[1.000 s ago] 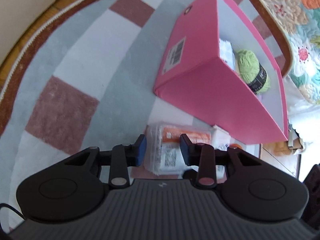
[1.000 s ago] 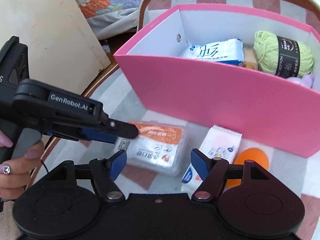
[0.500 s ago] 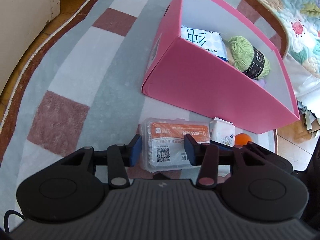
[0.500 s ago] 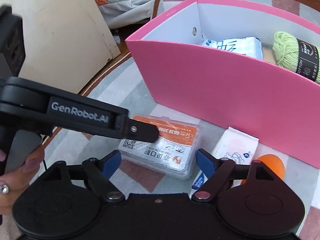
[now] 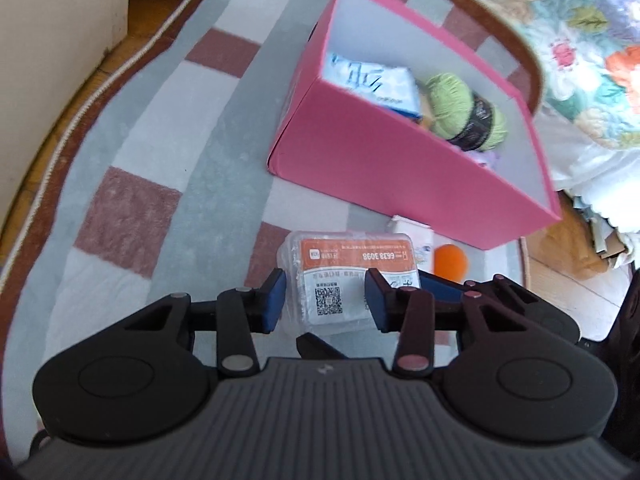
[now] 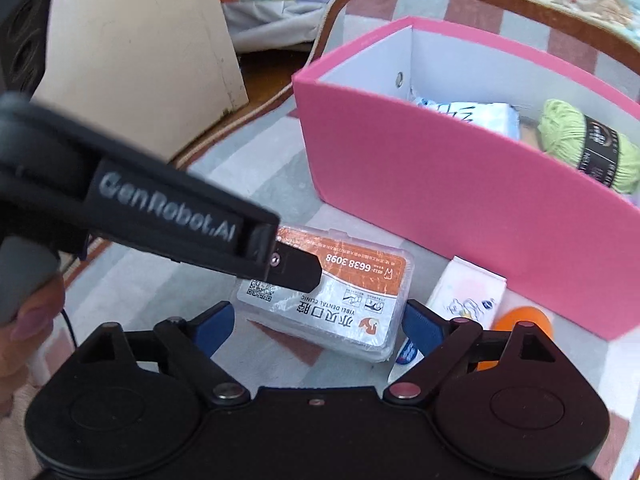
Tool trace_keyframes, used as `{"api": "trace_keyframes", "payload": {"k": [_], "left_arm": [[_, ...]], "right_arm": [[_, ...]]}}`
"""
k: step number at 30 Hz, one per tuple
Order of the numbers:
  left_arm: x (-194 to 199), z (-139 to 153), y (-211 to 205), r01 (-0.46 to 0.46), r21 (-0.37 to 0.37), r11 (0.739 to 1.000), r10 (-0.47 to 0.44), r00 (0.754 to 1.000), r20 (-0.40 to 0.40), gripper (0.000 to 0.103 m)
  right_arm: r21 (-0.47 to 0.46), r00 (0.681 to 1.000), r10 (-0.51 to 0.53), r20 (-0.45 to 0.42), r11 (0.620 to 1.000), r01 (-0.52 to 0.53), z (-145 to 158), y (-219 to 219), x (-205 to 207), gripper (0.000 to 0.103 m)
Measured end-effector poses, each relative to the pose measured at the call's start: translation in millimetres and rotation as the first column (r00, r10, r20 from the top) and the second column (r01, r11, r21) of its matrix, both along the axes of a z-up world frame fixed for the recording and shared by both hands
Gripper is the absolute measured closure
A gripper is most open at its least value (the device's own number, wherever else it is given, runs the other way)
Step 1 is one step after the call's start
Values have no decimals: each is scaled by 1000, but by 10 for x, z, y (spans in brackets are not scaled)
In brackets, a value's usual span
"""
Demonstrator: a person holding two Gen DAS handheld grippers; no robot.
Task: Organize objects
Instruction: 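Lower the left tool to the orange-labelled clear case and grip it, then lift the clear case with the left tool and carry it into the box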
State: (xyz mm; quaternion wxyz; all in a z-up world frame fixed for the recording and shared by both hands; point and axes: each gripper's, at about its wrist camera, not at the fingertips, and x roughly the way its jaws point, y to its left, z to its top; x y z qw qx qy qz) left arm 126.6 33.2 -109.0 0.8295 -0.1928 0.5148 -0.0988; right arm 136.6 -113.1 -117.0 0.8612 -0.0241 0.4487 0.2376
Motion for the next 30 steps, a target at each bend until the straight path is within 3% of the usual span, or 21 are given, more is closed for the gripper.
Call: {"api": "trace_keyframes", "payload": {"k": [3, 8, 18, 20, 24, 30], "left_arm": [[-194, 221, 0, 7, 21, 1000, -9, 997, 70, 61], [-376, 548, 70, -13, -24, 1000, 16, 990, 143, 61], [-174, 1269, 7, 4, -11, 1000, 0, 953, 304, 61], [-70, 1380, -53, 7, 13, 1000, -11, 947, 321, 61], [147, 1459, -225, 18, 72, 997, -41, 943, 332, 61], [590, 1321, -422, 47, 71, 996, -66, 954, 293, 61]], "right_arm": [[54, 1000, -4, -5, 999, 4, 232, -71, -99, 10], [137, 1000, 15, 13, 990, -17, 603, -192, -224, 10], [177, 993, 14, 121, 984, -35, 1280, -304, -120, 10], [164, 992, 1, 127, 986, -22, 1375, -355, -28, 18], [148, 992, -21, 121, 989, 3, 1473, -467, 190, 32], [32, 992, -39, 119, 999, 35, 1492, -508, 515, 36]]}}
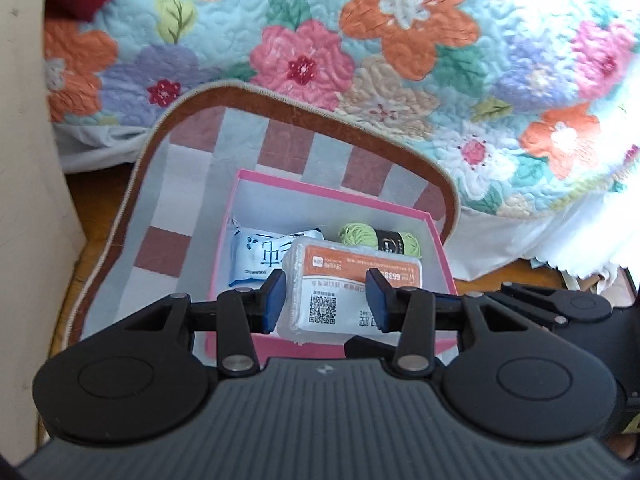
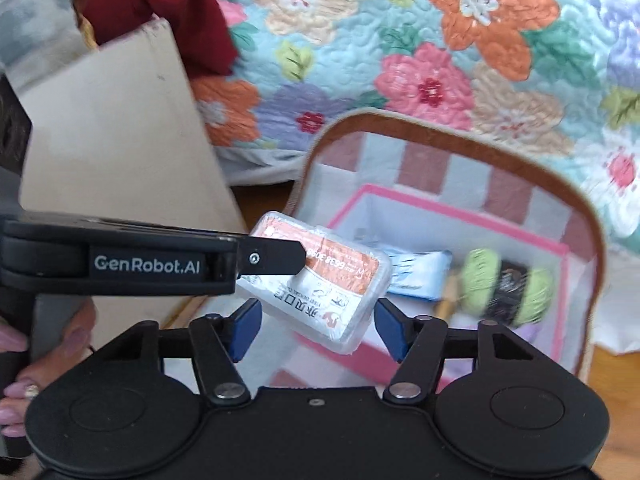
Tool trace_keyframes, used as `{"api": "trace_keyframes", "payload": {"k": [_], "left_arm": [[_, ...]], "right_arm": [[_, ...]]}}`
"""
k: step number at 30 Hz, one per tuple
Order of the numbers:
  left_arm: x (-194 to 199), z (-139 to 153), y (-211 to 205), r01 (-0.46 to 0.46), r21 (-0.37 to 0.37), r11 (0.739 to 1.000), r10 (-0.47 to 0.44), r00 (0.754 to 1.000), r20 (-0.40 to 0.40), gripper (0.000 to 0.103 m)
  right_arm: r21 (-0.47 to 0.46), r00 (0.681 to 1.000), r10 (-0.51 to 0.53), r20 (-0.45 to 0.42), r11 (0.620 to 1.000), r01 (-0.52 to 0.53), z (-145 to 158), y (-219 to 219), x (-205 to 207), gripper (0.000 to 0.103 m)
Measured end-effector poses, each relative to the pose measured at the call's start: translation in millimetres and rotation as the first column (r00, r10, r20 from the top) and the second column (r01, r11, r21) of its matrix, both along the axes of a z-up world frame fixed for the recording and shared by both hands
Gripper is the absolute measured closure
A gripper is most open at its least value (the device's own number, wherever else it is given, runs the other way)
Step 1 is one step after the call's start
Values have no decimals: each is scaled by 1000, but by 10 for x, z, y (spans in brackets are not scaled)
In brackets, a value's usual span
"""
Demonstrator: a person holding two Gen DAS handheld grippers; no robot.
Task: Organize objects
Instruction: 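Lift the clear case with the left tool and carry it into the box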
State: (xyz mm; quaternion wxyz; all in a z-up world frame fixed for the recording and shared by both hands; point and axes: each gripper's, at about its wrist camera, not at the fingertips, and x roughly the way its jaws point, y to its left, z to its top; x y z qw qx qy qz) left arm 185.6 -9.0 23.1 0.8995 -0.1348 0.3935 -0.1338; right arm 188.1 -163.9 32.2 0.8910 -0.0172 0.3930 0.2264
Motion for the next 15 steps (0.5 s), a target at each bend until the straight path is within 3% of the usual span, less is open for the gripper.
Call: {"api": "trace_keyframes", "payload": {"k": [5, 10, 15], "left_arm": [[524, -315, -101, -7, -12, 1000, 6, 993, -119, 61], [899, -725, -203, -35, 4, 999, 35, 962, -270, 61], [931, -915, -364, -48, 92, 995, 70, 967, -245, 63]], "right_arm": [[35, 994, -29, -106, 999, 33, -214, -196, 479, 36], [55, 967, -46, -251, 997, 61, -627, -318, 945, 36], [114, 937, -40, -348, 990, 85, -1024, -438, 1171, 37]]}}
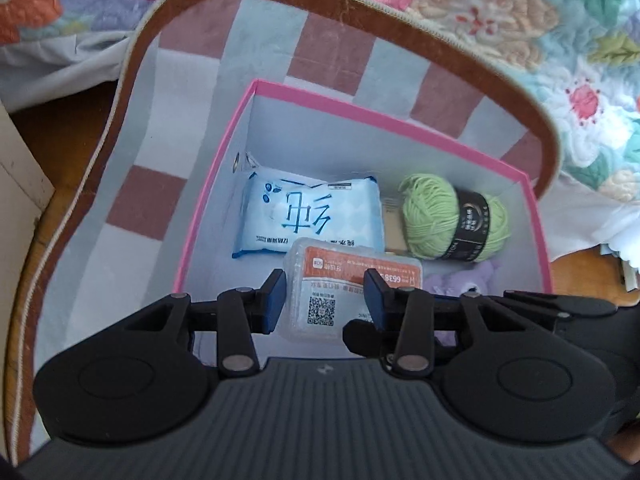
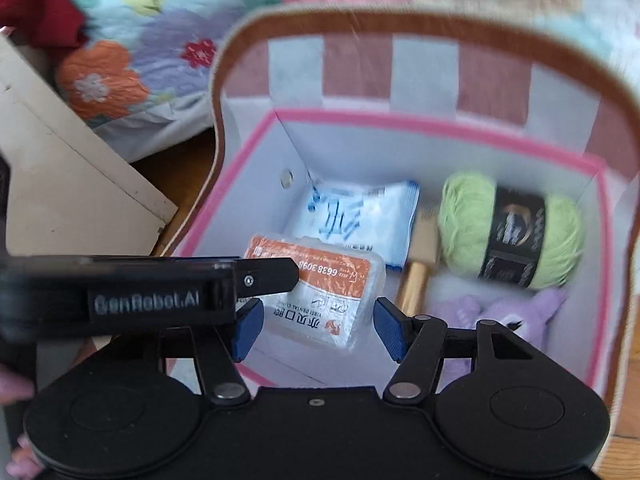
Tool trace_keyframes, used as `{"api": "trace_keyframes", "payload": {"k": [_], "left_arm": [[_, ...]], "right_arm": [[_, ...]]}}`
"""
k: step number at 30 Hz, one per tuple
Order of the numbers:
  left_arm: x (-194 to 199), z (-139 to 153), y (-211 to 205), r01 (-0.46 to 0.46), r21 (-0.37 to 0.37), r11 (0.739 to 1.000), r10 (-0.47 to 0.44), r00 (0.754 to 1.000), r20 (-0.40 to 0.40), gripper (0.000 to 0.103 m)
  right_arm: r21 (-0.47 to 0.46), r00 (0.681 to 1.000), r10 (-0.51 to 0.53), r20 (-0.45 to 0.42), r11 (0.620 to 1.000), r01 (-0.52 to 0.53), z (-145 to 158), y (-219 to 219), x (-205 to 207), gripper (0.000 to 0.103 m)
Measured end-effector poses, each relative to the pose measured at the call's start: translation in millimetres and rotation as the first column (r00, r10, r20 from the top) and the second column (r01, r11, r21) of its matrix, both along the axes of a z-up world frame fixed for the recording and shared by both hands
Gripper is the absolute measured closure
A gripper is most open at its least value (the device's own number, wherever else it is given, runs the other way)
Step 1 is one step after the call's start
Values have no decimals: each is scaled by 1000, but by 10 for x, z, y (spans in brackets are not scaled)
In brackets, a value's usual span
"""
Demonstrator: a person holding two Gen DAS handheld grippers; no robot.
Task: Organize objects
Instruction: 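Lift the clear case with the left tool and carry it into the box, then open the left tool to drop the case beside the wipes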
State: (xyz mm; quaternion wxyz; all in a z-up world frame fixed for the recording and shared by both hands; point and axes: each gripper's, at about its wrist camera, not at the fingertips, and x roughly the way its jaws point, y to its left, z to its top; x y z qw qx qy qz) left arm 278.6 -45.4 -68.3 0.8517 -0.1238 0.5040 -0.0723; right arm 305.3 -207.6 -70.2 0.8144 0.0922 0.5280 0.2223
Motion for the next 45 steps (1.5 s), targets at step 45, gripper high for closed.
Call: {"api": "trace_keyframes", "payload": {"k": [45], "left_arm": [[-1439, 1160, 433, 198, 99, 975, -203, 978, 44, 42]], "right_arm": [[-60, 964, 143, 226, 989, -133, 1227, 40, -1750, 44]]}}
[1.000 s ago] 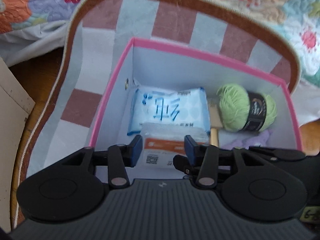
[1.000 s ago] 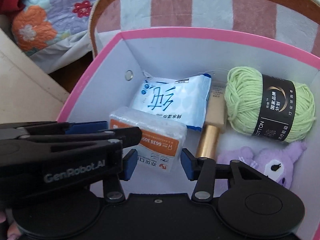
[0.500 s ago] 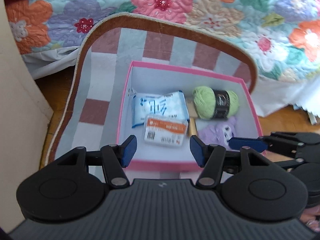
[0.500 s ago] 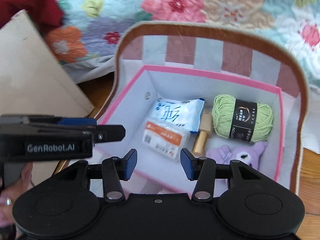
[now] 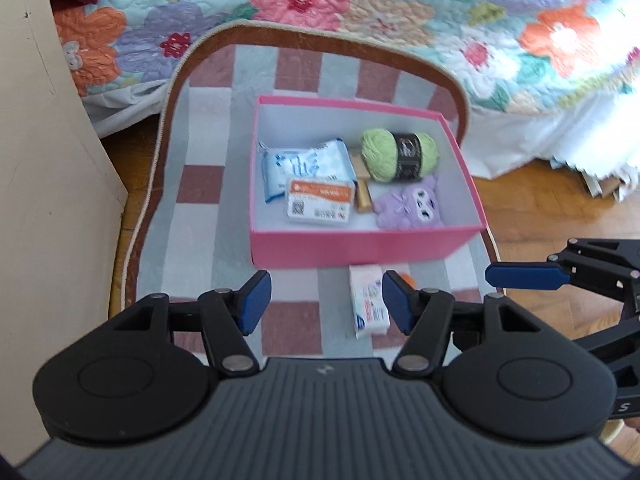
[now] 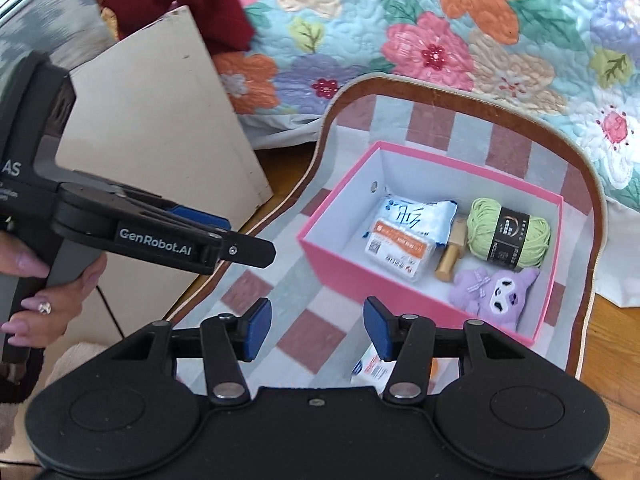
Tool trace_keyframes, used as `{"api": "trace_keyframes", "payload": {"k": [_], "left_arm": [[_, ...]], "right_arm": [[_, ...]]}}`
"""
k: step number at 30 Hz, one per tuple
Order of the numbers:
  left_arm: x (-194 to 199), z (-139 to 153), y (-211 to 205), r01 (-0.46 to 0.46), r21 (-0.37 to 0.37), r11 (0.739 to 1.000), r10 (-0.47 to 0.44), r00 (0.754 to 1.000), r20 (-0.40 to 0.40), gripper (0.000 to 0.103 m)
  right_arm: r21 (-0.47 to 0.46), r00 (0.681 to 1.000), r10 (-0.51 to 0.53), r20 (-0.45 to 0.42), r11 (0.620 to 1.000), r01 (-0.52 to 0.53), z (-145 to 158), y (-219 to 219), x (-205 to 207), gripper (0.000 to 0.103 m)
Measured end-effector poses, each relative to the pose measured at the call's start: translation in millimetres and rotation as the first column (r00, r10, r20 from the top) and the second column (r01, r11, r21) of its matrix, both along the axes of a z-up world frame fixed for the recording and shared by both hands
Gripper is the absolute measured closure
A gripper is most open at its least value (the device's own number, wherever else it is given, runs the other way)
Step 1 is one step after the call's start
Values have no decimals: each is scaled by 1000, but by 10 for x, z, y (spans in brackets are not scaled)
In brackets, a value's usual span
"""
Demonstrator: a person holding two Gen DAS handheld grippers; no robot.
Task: Organize objects
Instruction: 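Open the left tool to drop the case beside the wipes, then lower the left tool to the small white tissue pack and grip it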
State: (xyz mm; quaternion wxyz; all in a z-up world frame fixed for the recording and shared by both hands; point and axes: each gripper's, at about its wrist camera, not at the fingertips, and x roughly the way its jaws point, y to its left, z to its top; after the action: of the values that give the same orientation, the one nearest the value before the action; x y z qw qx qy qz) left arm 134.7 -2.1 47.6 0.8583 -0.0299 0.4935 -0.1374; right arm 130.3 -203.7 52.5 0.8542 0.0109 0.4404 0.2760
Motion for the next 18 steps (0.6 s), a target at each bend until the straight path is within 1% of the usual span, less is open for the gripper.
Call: {"api": "trace_keyframes", "payload": {"k": [3, 5, 8, 10, 11, 13, 14, 16, 18], "left_arm": [[-99, -121, -39, 21, -23, 1000, -22, 1000, -21, 39], [-145, -234, -73, 42, -42, 998, -43, 999, -26, 38], [-161, -429, -137, 71, -51, 996, -72, 997, -29, 38], [-137, -568, -172, 84, -67, 994, -86, 996, -29, 38], [-118, -642, -185, 88, -77, 993, -91, 995, -30, 38], [-76, -804, -204, 86, -99, 991, -90, 995, -32, 38], [-57, -886, -220, 83, -105, 991, -87, 995, -39, 38], [-22, -1049, -248, 82, -128, 988, -89, 995, -46, 38], [17, -1220, -269, 72, -158, 985, -83, 994, -65, 40]], "right_arm": [[14, 1000, -1, -11, 1000, 1, -49, -9, -180, 43], [26, 1000, -6, -24, 1000, 7, -129, -29, -267, 43], [29, 999, -37, -37, 999, 38, -299, -60, -336, 43], [24, 997, -56, -43, 998, 57, -443, -66, -360, 42], [23, 997, -66, -45, 998, 67, -526, -69, -369, 39], [6, 995, -82, -59, 997, 83, -727, -54, -328, 37], [-10, 991, -120, -66, 993, 119, -830, -43, -301, 37], [-32, 989, -131, -61, 991, 129, -1028, -9, -258, 37], [-29, 990, -130, -63, 991, 128, -1209, 27, -205, 37]]}}
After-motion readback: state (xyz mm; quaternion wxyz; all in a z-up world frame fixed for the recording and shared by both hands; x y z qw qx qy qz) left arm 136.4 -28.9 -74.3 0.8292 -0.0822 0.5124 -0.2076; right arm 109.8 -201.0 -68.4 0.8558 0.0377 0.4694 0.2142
